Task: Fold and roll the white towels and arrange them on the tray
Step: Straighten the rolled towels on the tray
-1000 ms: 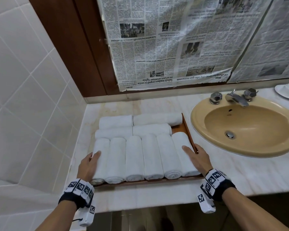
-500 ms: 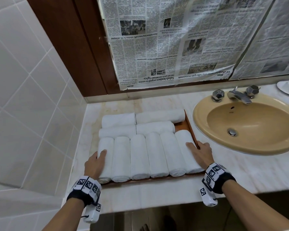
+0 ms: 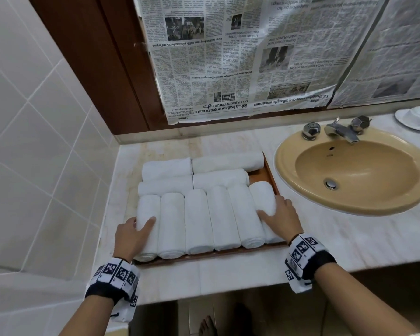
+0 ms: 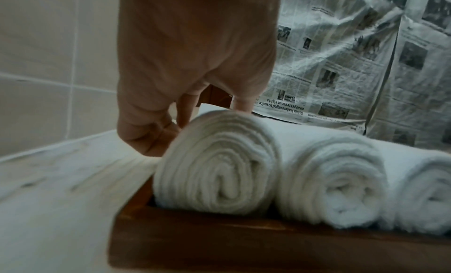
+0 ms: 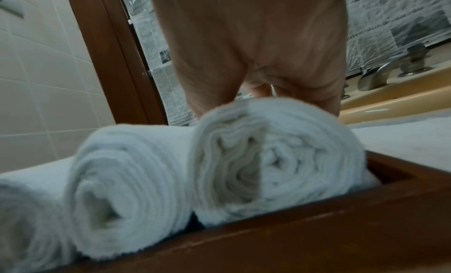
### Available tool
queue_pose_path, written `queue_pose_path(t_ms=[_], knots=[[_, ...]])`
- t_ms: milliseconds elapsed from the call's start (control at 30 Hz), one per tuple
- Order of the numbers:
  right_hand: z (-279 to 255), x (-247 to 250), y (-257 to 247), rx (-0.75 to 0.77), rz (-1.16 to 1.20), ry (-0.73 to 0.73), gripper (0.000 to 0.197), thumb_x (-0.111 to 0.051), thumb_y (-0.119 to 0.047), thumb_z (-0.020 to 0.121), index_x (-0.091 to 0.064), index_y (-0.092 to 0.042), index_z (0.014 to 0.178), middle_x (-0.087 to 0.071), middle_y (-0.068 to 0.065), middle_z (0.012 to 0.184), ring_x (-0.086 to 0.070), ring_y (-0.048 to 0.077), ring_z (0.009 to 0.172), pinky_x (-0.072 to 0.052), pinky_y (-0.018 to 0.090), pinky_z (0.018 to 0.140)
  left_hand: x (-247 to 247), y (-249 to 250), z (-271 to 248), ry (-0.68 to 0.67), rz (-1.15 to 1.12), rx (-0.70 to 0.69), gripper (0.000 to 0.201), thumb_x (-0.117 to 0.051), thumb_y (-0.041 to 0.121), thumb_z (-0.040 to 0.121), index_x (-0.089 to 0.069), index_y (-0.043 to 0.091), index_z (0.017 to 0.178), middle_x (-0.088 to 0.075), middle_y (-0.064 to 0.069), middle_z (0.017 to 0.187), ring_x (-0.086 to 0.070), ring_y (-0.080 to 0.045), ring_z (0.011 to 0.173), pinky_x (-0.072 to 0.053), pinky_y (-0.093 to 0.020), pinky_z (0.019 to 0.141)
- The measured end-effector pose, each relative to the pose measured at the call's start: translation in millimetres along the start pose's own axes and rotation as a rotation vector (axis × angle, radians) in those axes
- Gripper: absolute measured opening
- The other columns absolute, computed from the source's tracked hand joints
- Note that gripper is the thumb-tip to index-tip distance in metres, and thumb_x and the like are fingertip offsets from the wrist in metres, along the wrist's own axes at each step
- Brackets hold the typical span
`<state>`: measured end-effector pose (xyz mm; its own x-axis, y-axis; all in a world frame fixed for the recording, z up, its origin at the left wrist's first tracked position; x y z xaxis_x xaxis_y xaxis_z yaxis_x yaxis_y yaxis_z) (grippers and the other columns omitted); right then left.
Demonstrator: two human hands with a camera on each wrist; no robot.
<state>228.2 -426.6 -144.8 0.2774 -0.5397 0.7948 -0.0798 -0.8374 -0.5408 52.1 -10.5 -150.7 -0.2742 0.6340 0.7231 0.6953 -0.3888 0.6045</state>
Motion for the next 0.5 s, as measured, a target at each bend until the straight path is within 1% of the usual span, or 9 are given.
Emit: queue_pose_path(t_ms=[33,100,167,233,267,333,367,433,500], knots=[[1,1,1,-0.023,0.018,0.004,0.072,-0.071,-0.050,0.082,-0.043,-0.009,0.135,-0.051,0.013,0.126,-0.050,0.032,0.116,-0.044,0.042,0.093,-3,-2,1,-0.010,-0.005,0.027,0.101,-0.048,0.086,0.063,-0.056,0.012,0.130,-0.060,-0.015,0.122,-0.056,-0.035,0.110,-0.047,-0.047,0.096],[3,3,1,-0.059,0.064,0.006,0.062,-0.072,-0.047,0.081,-0.050,-0.007,0.122,-0.058,0.011,0.115,-0.053,0.028,0.103,-0.044,0.037,0.081,-6,0,2,-0.012,-0.007,0.051,0.108,-0.044,0.087,0.060,-0.053,0.008,0.133,-0.059,-0.017,0.123,-0.054,-0.037,0.115,-0.046,-0.050,0.098],[5,5,3,-0.084,0.133,-0.011,0.049,-0.072,-0.044,0.083,-0.054,-0.008,0.112,-0.058,0.006,0.104,-0.050,0.022,0.094,-0.039,0.034,0.073,-8,3,3,0.005,0.007,0.041,0.107,-0.044,0.085,0.061,-0.053,0.005,0.131,-0.060,-0.019,0.123,-0.054,-0.038,0.113,-0.046,-0.049,0.096],[8,4,11,-0.115,0.259,-0.035,0.041,-0.071,-0.044,0.084,-0.057,-0.011,0.104,-0.061,0.003,0.100,-0.054,0.018,0.088,-0.041,0.031,0.067,-8,6,4,0.017,0.018,0.027,0.104,-0.045,0.083,0.063,-0.054,0.004,0.130,-0.061,-0.019,0.121,-0.055,-0.039,0.111,-0.046,-0.047,0.093],[9,3,16,-0.142,0.348,-0.045,0.040,-0.070,-0.044,0.084,-0.058,-0.011,0.103,-0.064,0.003,0.101,-0.058,0.018,0.086,-0.045,0.031,0.067,-8,6,4,0.018,0.019,0.020,0.102,-0.045,0.082,0.064,-0.054,0.004,0.129,-0.061,-0.018,0.120,-0.056,-0.038,0.110,-0.046,-0.046,0.090],[9,1,22,-0.171,0.435,-0.072,0.042,-0.067,-0.046,0.086,-0.058,-0.011,0.107,-0.065,0.006,0.107,-0.062,0.021,0.091,-0.051,0.036,0.074,-7,5,3,0.019,0.014,0.009,0.097,-0.048,0.078,0.068,-0.055,0.003,0.129,-0.062,-0.018,0.120,-0.057,-0.038,0.108,-0.045,-0.043,0.086],[9,0,21,-0.154,0.392,-0.096,0.045,-0.063,-0.047,0.088,-0.056,-0.010,0.112,-0.064,0.005,0.111,-0.061,0.023,0.095,-0.050,0.037,0.078,-8,5,3,0.019,0.012,0.008,0.096,-0.049,0.077,0.070,-0.054,0.003,0.130,-0.061,-0.019,0.121,-0.056,-0.038,0.108,-0.045,-0.044,0.086],[10,0,14,-0.105,0.292,-0.136,0.046,-0.054,-0.048,0.094,-0.053,-0.010,0.120,-0.060,0.007,0.115,-0.058,0.026,0.103,-0.047,0.037,0.085,-8,4,3,0.023,0.021,0.001,0.097,-0.047,0.079,0.070,-0.053,0.004,0.132,-0.059,-0.021,0.123,-0.055,-0.039,0.111,-0.046,-0.047,0.093],[9,3,6,-0.075,0.211,-0.134,0.048,-0.045,-0.049,0.098,-0.053,-0.008,0.122,-0.060,0.012,0.119,-0.057,0.029,0.105,-0.046,0.039,0.089,-9,2,3,0.018,0.023,0.002,0.100,-0.044,0.081,0.068,-0.053,0.004,0.132,-0.058,-0.021,0.123,-0.053,-0.040,0.112,-0.045,-0.050,0.096]])
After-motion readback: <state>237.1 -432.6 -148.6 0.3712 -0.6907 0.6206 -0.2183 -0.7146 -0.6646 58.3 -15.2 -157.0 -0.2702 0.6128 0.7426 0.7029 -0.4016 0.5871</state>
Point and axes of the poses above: each hand's wrist, its own z-axis towards the middle knuckle, its own x-axis out of the back of the hand, y = z × x, the point moved 6 cm from there along z, towards the middle knuckle
